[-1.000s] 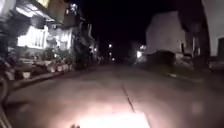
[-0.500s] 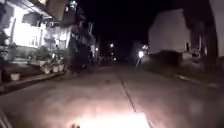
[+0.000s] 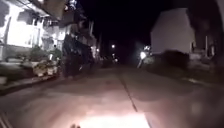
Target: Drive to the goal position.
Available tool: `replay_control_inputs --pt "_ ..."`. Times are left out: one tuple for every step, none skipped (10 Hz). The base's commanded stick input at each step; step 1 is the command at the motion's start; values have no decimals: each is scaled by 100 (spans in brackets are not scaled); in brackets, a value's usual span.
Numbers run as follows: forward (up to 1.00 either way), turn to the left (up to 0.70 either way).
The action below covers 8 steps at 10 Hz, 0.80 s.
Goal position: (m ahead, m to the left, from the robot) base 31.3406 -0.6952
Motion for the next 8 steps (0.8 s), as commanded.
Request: replay_control_inputs --pt "100 -27" --pt "100 -27" --pt "100 0" --pt "100 0" --pt "100 0" --pt "100 0" --pt "100 0" --pt "100 0"
